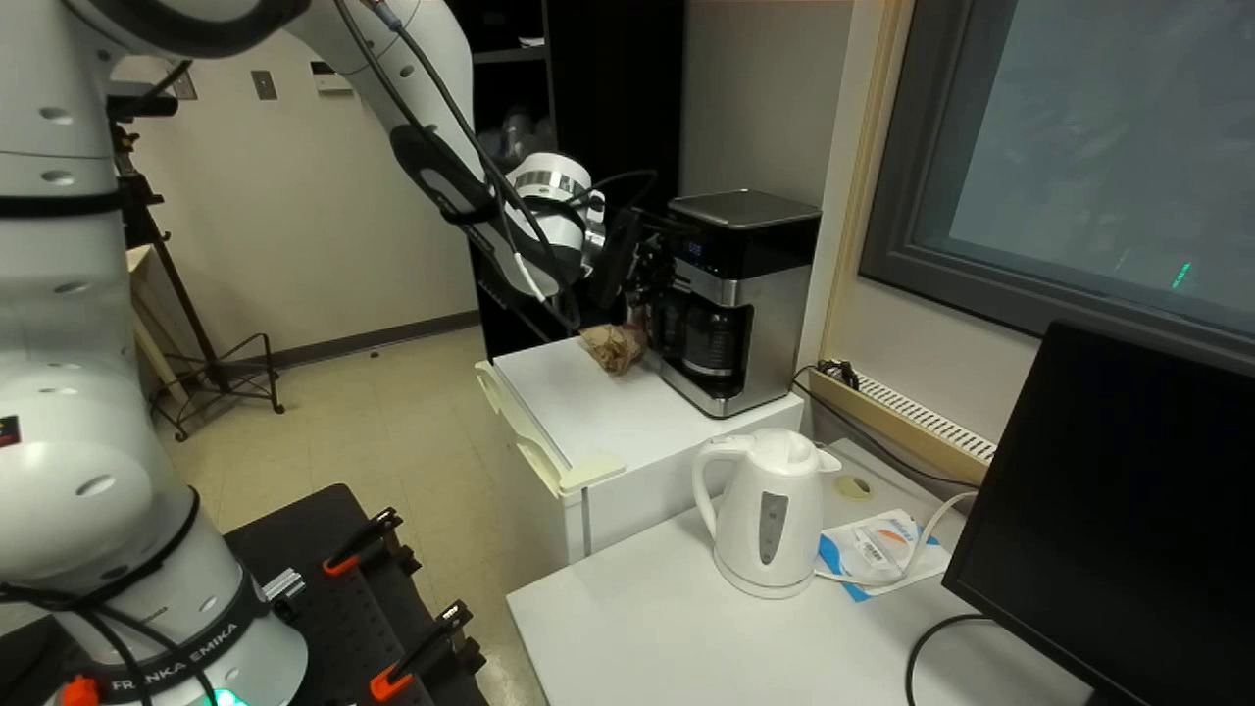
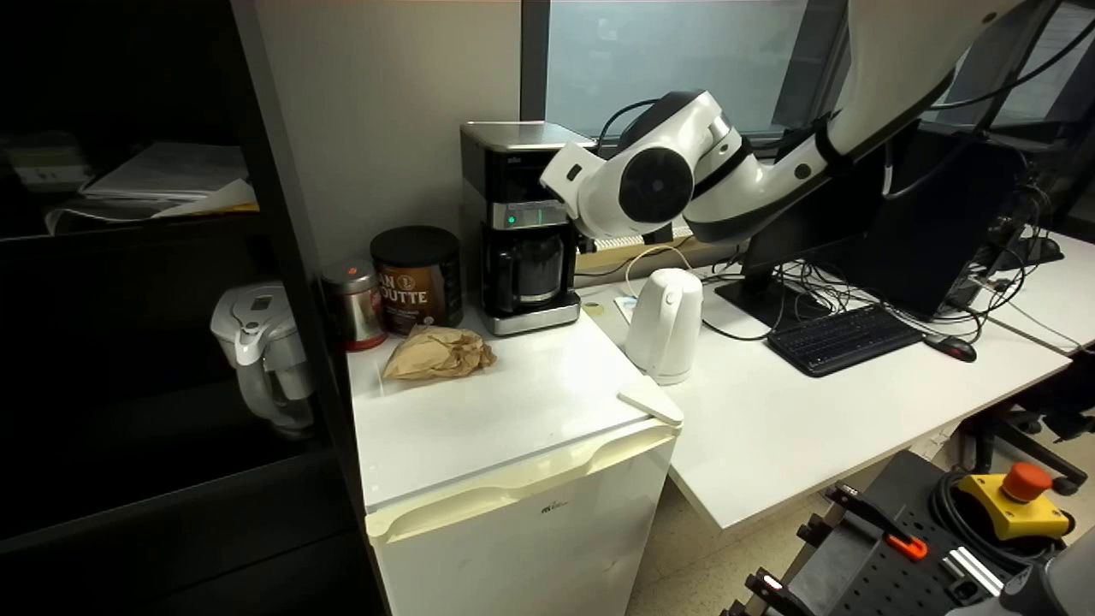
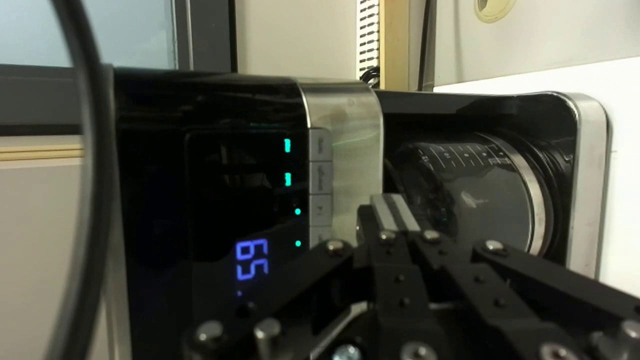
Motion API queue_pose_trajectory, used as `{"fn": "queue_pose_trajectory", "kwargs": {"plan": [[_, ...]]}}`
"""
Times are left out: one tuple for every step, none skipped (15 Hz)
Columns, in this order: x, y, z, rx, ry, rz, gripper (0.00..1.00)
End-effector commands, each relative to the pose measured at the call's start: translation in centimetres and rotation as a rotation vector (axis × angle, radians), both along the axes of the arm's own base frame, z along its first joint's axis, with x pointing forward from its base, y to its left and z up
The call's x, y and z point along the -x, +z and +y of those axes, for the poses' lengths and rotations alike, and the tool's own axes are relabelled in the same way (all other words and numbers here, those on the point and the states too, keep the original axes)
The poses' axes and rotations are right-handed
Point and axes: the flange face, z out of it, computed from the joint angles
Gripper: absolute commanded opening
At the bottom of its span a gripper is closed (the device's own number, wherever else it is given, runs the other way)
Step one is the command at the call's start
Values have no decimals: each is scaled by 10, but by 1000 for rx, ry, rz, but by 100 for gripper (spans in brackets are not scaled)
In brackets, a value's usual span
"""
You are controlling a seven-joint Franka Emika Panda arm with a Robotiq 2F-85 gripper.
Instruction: Press a button on the coffee maker
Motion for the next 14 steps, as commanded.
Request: {"fn": "queue_pose_trajectory", "kwargs": {"plan": [[19, 3, 10, 30, 52, 9, 0], [23, 1, 13, 38, 66, 13, 0], [27, 0, 16, 44, 77, 15, 0], [32, 0, 19, 52, 91, 17, 0], [36, -1, 22, 62, 104, 20, 0], [40, -2, 25, 72, 117, 21, 0], [44, -2, 27, 81, 130, 20, 0], [49, -2, 29, 91, 143, 19, 0], [52, -2, 31, 99, 155, 18, 0], [56, -1, 33, 106, 167, 16, 0], [59, 0, 35, 110, 176, 16, 0], [62, 1, 37, 113, 184, 11, 0], [64, 3, 38, 117, 189, 8, 0], [66, 3, 38, 121, 194, 6, 0]]}}
